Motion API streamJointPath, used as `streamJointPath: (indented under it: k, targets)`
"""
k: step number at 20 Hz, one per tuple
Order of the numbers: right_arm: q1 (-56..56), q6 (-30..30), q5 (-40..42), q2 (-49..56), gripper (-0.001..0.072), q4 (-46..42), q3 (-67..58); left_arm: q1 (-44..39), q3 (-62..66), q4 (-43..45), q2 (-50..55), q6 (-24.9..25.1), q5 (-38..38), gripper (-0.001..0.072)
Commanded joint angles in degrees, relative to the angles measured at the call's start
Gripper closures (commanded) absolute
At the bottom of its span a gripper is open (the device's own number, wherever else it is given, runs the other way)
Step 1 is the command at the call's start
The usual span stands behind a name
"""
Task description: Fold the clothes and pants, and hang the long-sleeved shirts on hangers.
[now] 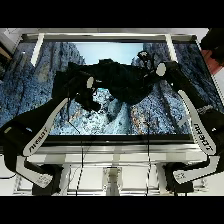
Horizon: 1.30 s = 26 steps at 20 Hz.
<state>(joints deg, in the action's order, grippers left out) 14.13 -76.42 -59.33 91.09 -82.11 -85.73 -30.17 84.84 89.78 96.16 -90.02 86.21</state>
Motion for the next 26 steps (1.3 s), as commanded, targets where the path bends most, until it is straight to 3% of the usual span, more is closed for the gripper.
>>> streamJointPath:
  k: [1, 4, 5, 6, 7, 8, 10, 12, 21, 26]
  targets:
    - [-0.04, 0.0, -0.46, 0.02, 0.0337, 1.25, -0.07, -0.02, -0.02, 0.0, -0.02, 0.0, -0.02, 0.0683]
    - [-0.04, 0.02, 2.67, 0.02, 0.0353, 1.07, -0.07, -0.02, -0.02, 0.02, -0.02, 0.0, -0.02, 0.0683]
    - [-0.07, 0.02, 4.31, 0.11, 0.0424, 0.87, -0.07, -0.02, -0.02, 0.02, -0.02, 0.0, -0.02, 0.0683]
    - [-0.07, 0.0, 6.12, 0.42, 0.044, 0.37, -0.07, -0.02, -0.02, 0.0, -0.02, 0.0, -0.02, 0.0684]
    - [-0.15, 0.0, 7.41, 1.01, 0.0432, -0.37, -0.07, -0.02, -0.02, 0.02, -0.02, 0.0, -0.02, 0.0684]
    - [-0.17, 0.0, 8.48, 2.12, 0.0346, -1.22, -0.09, -0.02, -0.02, 0.0, -0.02, 0.0, -0.02, 0.0684]
    - [-0.17, 0.0, 9.05, 5.27, 0.0331, -2.54, -0.09, -0.02, -0.02, 0.02, -0.02, 0.0, -0.02, 0.0684]
    - [-0.17, -0.02, 10.62, 9.16, 0.027, -3.76, -0.13, -0.02, -0.02, 0.02, -0.02, 0.0, -0.02, 0.0683]
    - [-1.01, -3.98, 9.94, 21.0, 0.0286, -5.27, -11.8, -0.02, -0.02, 0.02, -0.02, 0.0, -0.02, 0.0684]
    - [-1.01, -6.67, 8.63, 22.75, 0.0594, -5.2, -12.09, -0.02, -0.02, 0.0, -0.02, 0.0, -0.02, 0.0684]
